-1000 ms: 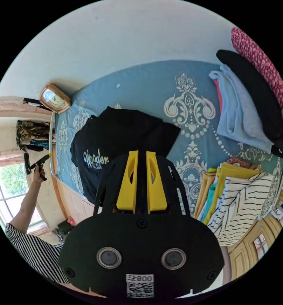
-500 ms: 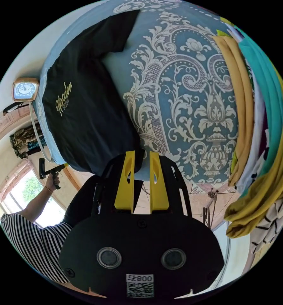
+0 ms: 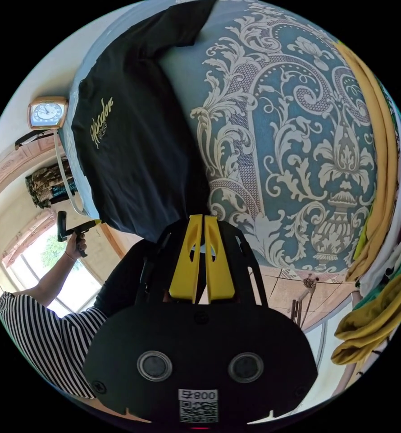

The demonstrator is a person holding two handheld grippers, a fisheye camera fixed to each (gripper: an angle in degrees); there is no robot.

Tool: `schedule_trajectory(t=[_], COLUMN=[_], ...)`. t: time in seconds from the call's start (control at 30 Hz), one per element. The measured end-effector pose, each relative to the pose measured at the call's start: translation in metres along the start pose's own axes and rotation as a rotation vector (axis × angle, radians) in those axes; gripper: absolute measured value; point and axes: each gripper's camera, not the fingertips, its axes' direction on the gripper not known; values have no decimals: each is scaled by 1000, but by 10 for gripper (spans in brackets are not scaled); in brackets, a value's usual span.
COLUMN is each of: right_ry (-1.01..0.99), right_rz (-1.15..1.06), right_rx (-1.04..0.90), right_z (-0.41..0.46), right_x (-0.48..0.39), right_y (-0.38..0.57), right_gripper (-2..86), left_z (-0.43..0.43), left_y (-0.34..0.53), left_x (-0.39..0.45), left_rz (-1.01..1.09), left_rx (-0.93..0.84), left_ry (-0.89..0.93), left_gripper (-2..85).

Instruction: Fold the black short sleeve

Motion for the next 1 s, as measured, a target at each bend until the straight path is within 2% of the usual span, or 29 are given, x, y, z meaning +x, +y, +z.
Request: schedule_trajectory(t=[0.43,0.57,0.77,0.9,1.0], right_ry=[-145,-97,-135,-146,-200], right_rz=[-32,10,142,177,152], right_rx=[-55,-120,-183,-66,136], right_z=[-12,16,57,44,16], right_x=[73,100,143,151,147], right_y=[27,28,19,23,7], right_gripper=[1,2,5,16,35], left_z=[-66,-63,-53,-77,-97], left_y=[-14,-29,-63,-72,-98], left_x=[49,60,85,119,166], left_rz=[-43,-97,-169,-104,61], left_rx=[69,33,-21,82,174], left_ry=[58,-40,-142,-104,11], left_gripper=[0,1,6,18,42])
